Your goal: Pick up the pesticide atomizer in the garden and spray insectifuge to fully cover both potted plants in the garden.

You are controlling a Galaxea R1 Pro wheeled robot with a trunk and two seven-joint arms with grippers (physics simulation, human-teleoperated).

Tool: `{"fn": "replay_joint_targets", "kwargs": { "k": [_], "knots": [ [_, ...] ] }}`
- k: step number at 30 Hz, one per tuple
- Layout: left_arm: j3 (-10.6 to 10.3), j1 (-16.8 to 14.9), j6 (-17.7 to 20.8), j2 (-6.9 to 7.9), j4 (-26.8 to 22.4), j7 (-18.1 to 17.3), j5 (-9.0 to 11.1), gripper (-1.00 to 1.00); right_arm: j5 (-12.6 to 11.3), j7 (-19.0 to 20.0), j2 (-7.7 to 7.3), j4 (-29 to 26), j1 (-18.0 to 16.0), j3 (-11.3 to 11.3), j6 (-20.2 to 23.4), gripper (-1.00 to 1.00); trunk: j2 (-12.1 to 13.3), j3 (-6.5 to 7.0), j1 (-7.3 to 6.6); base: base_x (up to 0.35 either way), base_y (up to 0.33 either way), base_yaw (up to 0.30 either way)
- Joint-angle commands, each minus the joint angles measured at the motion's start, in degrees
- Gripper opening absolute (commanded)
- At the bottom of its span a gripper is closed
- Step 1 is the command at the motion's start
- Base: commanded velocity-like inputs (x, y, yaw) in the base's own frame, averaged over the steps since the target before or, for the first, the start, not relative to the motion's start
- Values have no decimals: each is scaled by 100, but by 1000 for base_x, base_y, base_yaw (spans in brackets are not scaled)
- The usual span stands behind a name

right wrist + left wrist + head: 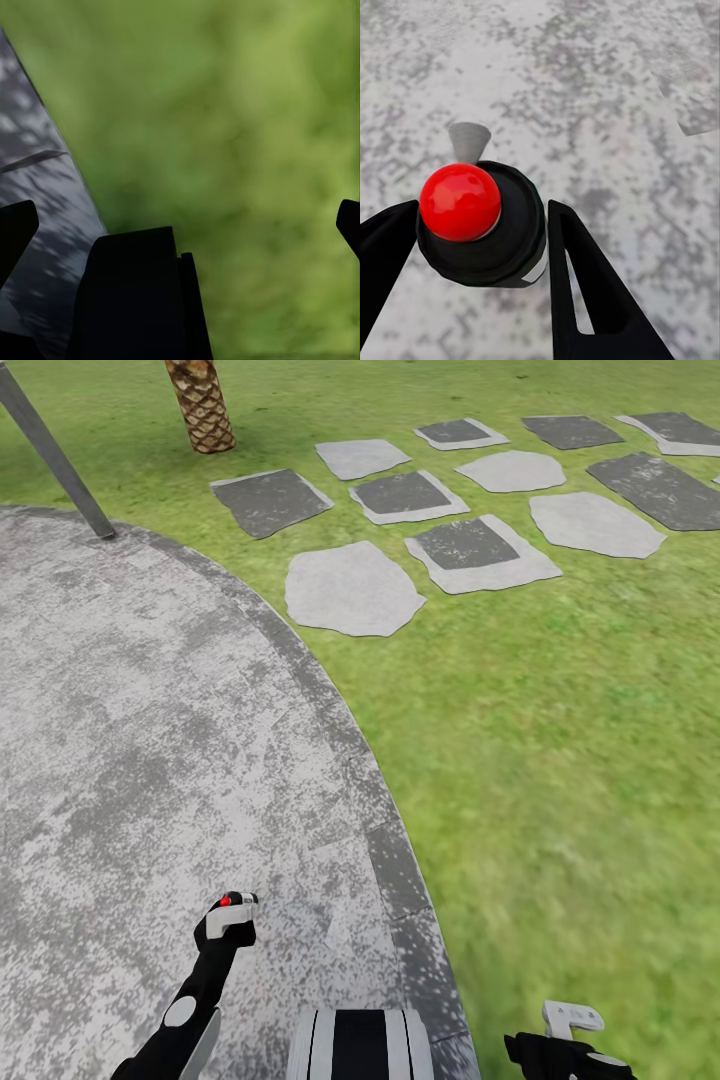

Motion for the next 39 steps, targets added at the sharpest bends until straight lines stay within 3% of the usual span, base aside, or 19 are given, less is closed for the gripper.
{"fn": "replay_joint_targets", "kwargs": {
  "k": [1, 9, 25, 31, 35, 39],
  "knots": [
    [0, -2, -16, -2, 2, -9, 46, -100, 4, 7, -1, -6, -2, -1, 28, 100, -1, -3, -1, 0, 0, 0],
    [0, -2, -21, -2, -6, -11, 46, -100, 4, 7, -1, -6, -1, -1, 28, 100, -1, -3, -1, 0, 0, 0],
    [9, -10, 43, -2, -77, 1, 46, -100, 4, -1, -1, 0, -2, -4, 20, 100, 20, 351, -42, 0, 0, 0],
    [11, -19, 1030, 5, -468, 2, 46, -100, 4, -2, -1, -2, -1, -1, 1, 100, 28, 484, -58, 0, 0, 0],
    [16, -19, 1326, 6, -595, 2, 46, -100, 4, -2, -1, -3, -1, -1, -5, 100, 34, 573, -68, 0, 0, 0],
    [17, -33, 1878, 7, -680, 2, 46, -100, 4, 0, -1, -6, 0, -1, -14, 100, 39, 662, -78, 0, 0, 0]
  ]
}}
